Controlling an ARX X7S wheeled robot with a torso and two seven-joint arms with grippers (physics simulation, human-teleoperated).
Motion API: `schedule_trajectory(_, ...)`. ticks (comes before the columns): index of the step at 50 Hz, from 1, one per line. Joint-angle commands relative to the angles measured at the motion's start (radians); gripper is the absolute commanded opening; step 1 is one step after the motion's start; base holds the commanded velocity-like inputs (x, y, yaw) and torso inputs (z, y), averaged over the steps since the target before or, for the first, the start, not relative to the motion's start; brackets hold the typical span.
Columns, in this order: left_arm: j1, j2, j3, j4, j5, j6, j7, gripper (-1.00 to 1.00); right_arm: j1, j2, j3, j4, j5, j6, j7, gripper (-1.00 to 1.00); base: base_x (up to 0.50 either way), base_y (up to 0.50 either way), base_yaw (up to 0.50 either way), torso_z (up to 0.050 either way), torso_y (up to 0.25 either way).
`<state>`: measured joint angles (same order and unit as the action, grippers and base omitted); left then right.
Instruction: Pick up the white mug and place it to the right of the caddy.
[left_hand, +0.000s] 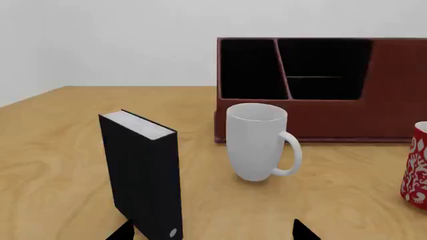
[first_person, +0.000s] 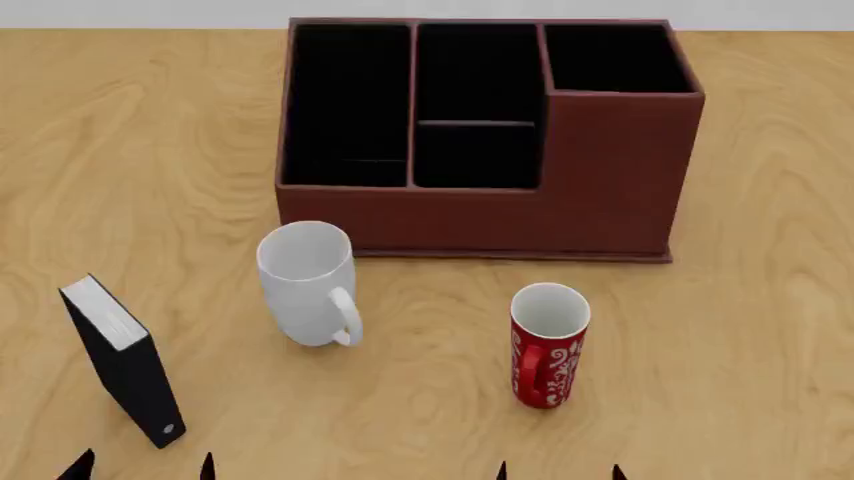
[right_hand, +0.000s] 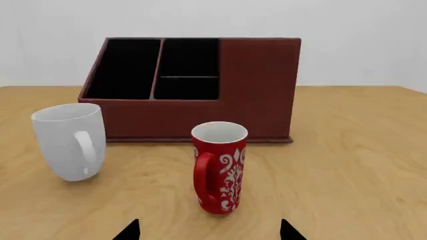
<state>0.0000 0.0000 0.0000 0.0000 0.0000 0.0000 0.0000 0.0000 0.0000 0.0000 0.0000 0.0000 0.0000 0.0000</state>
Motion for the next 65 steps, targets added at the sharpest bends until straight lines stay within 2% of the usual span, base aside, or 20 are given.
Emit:
schedule_trajectory(1, 0.000, -0.010, 0.000, 0.000, -0.010, 0.000, 0.000, 1.00, 0.010, 0.108, -0.133, 0.012, 0.024, -0.017, 0.131, 1.00, 0.00, 0.00, 0.00, 0.000, 0.000)
schedule_trajectory(2, 0.000, -0.010, 0.011, 0.000, -0.010, 0.000, -0.011, 1.00, 0.009, 0.111, -0.133, 0.004, 0.111, -0.010, 0.132, 1.00, 0.00, 0.00, 0.00, 0.000, 0.000)
schedule_trajectory(22, 0.006, -0.063, 0.067, 0.026, -0.072, -0.025, -0.064, 1.00, -0.001, 0.136, -0.158, -0.039, 0.128, 0.023, 0.145, 1.00, 0.00, 0.00, 0.00, 0.000, 0.000)
schedule_trajectory(35, -0.005, -0.087, 0.025, 0.255, -0.198, -0.137, -0.088, 1.00, 0.025, 0.170, -0.142, -0.211, 0.142, 0.122, 0.179, 1.00, 0.00, 0.00, 0.00, 0.000, 0.000)
schedule_trajectory(46, -0.136, -0.121, 0.007, 0.532, -0.332, -0.381, -0.147, 1.00, 0.125, 0.207, -0.094, -0.450, 0.211, 0.299, 0.210, 1.00, 0.00, 0.00, 0.00, 0.000, 0.000)
schedule_trajectory(57, -0.274, -0.170, -0.047, 0.731, -0.454, -0.578, -0.218, 1.00, 0.248, 0.253, -0.018, -0.581, 0.263, 0.437, 0.252, 1.00, 0.00, 0.00, 0.00, 0.000, 0.000)
schedule_trajectory(62, -0.359, -0.211, -0.094, 0.812, -0.505, -0.674, -0.260, 1.00, 0.319, 0.281, 0.017, -0.606, 0.266, 0.484, 0.271, 1.00, 0.00, 0.00, 0.00, 0.000, 0.000)
schedule_trajectory(65, -0.440, -0.234, -0.167, 0.853, -0.592, -0.765, -0.299, 1.00, 0.370, 0.312, 0.033, -0.625, 0.261, 0.517, 0.276, 1.00, 0.00, 0.00, 0.00, 0.000, 0.000)
